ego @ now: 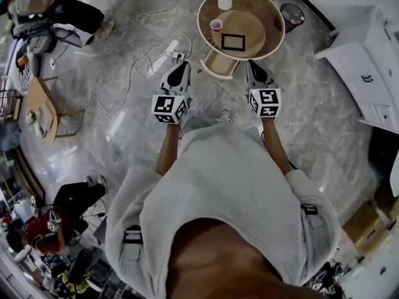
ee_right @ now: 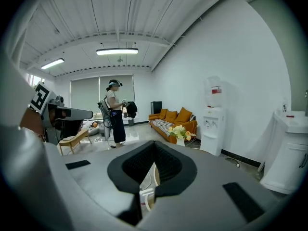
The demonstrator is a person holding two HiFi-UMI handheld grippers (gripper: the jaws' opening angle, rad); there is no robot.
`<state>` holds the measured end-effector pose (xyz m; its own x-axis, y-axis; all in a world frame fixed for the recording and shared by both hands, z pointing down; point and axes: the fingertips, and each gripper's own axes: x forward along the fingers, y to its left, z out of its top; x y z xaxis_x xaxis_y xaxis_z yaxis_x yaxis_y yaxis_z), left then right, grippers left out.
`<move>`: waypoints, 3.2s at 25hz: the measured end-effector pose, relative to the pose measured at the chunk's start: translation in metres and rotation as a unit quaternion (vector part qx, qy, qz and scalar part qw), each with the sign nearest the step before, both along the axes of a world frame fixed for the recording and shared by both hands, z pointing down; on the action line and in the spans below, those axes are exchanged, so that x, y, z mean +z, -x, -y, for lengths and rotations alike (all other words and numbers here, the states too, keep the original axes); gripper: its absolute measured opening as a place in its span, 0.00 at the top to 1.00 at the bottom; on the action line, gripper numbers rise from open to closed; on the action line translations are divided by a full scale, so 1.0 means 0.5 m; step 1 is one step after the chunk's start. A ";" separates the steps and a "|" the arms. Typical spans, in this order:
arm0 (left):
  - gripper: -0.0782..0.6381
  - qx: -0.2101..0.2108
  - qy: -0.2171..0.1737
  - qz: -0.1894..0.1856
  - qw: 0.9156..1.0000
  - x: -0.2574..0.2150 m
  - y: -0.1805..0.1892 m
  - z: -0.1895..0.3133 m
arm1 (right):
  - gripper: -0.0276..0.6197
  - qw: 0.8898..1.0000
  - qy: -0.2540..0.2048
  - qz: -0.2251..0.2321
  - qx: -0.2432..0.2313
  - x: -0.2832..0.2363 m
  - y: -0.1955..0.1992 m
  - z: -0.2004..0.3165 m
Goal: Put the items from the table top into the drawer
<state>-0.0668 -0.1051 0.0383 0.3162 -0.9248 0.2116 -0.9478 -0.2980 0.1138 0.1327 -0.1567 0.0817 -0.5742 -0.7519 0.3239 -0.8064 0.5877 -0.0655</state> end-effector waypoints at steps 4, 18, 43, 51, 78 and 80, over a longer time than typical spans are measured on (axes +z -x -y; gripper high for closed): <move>0.87 -0.007 0.005 0.001 1.000 0.007 0.017 0.030 | 0.92 1.000 0.010 -0.002 -0.011 0.015 0.021 0.032; 0.87 0.039 0.044 -0.040 0.997 0.109 0.129 0.218 | 0.92 0.997 0.051 -0.044 0.023 0.088 0.131 0.166; 0.87 0.077 0.104 -0.050 0.990 0.308 0.299 0.399 | 0.92 0.986 0.111 -0.089 0.083 0.236 0.201 0.274; 0.87 0.077 0.111 -0.033 0.990 0.401 0.205 0.305 | 0.92 0.987 0.116 -0.074 0.086 0.347 0.107 0.187; 0.87 0.025 -0.008 0.001 1.000 1.057 0.284 0.391 | 0.92 0.997 -0.068 0.005 0.030 0.887 0.177 0.282; 0.87 0.013 -0.026 -0.009 1.000 1.091 0.301 0.408 | 0.92 0.996 -0.089 0.005 0.020 0.912 0.189 0.292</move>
<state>-0.2172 -0.3093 0.5838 0.3439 -0.9257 0.1575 -0.9374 -0.3288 0.1145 0.0381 -0.3025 0.5375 -0.5459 -0.8187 0.1779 -0.8288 0.5589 0.0288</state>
